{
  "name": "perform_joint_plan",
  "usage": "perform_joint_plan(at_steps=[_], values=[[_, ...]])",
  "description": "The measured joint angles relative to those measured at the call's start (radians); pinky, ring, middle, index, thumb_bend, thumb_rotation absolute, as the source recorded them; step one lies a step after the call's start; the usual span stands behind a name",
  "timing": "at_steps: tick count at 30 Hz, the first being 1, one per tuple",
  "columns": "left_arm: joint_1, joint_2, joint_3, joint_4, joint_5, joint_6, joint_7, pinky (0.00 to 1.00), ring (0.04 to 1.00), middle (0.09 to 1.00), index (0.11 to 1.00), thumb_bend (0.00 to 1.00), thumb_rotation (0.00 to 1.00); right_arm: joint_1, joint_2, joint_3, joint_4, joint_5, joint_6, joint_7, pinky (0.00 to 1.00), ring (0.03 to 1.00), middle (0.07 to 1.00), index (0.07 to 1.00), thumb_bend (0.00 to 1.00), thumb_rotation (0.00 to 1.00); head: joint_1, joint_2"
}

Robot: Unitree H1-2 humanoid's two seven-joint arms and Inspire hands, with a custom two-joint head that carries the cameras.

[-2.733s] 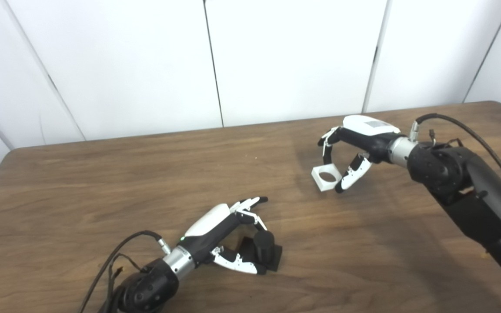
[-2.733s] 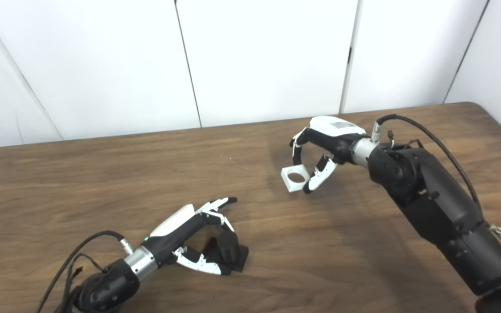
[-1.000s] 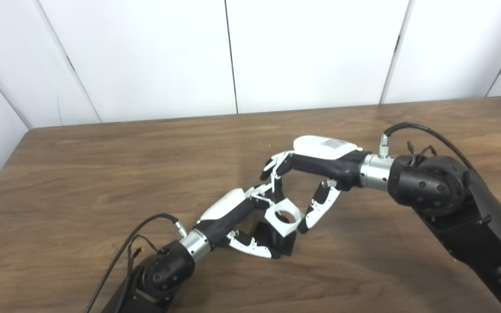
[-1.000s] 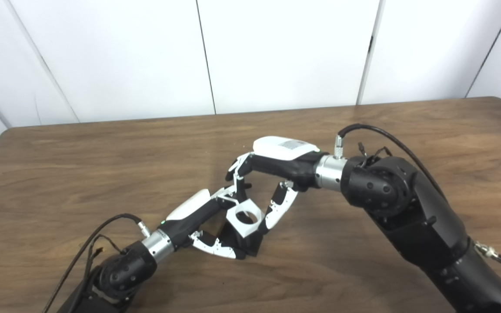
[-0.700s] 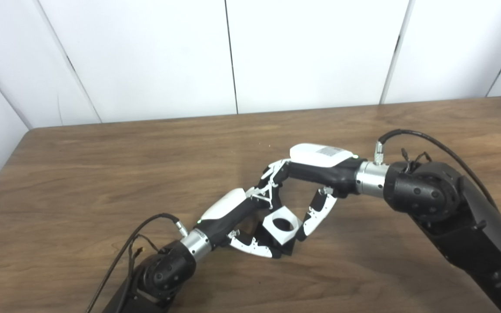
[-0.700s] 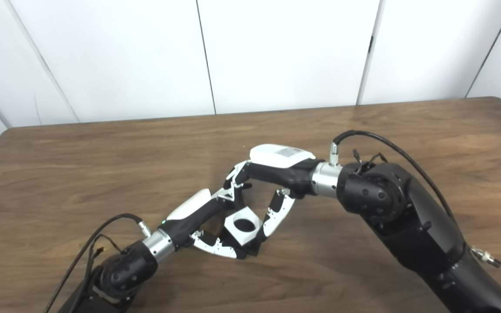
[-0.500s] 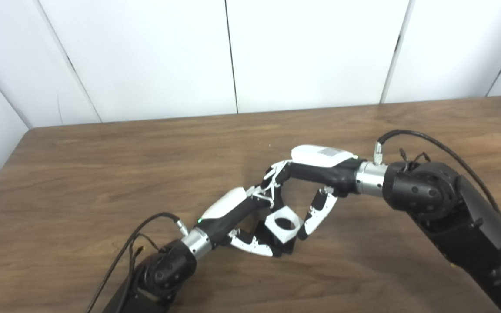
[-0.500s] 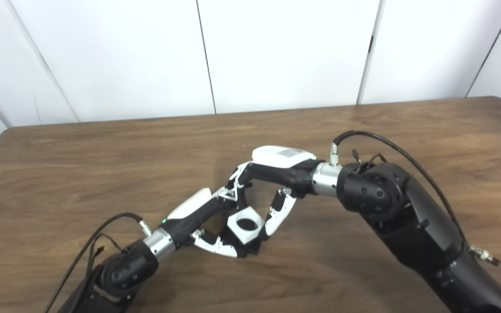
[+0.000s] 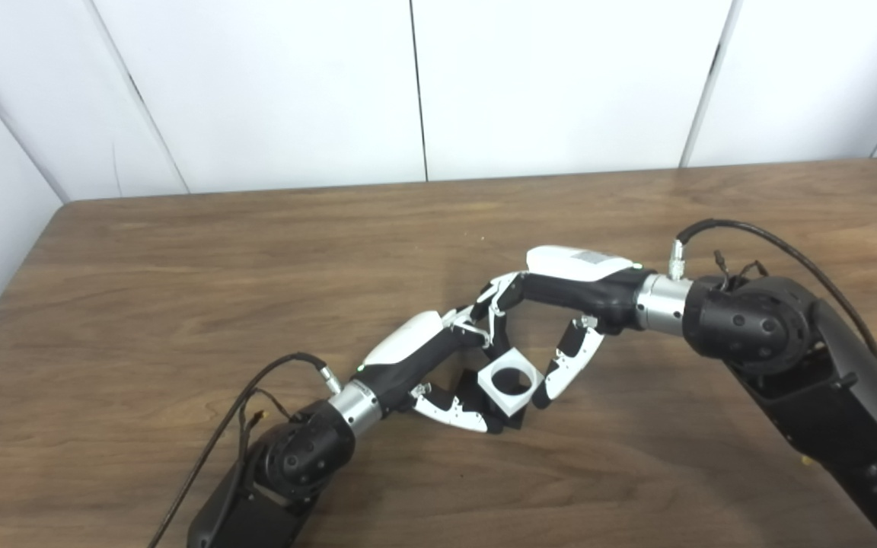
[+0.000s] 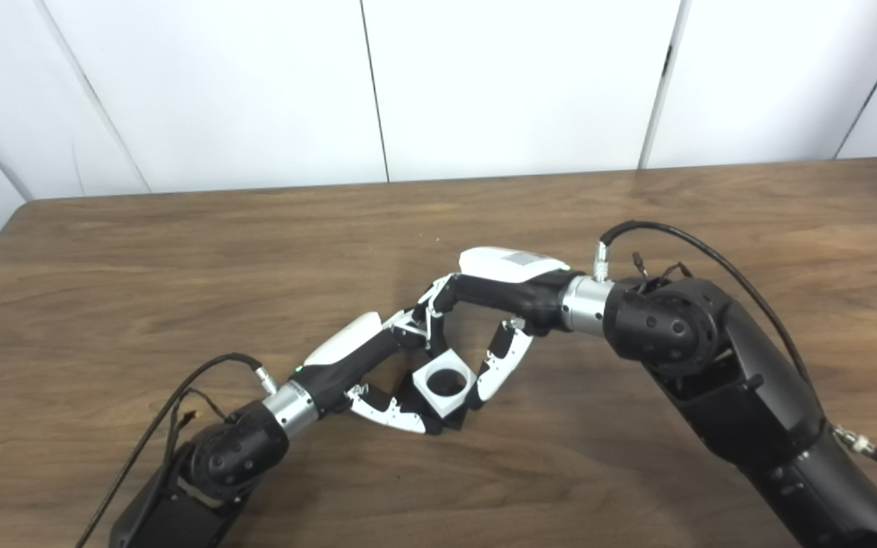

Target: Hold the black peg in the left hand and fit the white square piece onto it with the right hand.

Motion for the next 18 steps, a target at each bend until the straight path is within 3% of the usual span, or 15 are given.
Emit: perform_joint_plan(at_steps=[18], values=[[0.0, -0.008, -0.003, -0.003, 0.005, 0.01, 0.002, 1.0, 1.0, 1.0, 0.491, 0.52, 0.07, -0.007, 0.021, 0.007, 0.058, -0.015, 0.0, -0.027, 0.85, 0.906, 0.823, 0.479, 0.52, 0.14, 0.002, 0.009]])
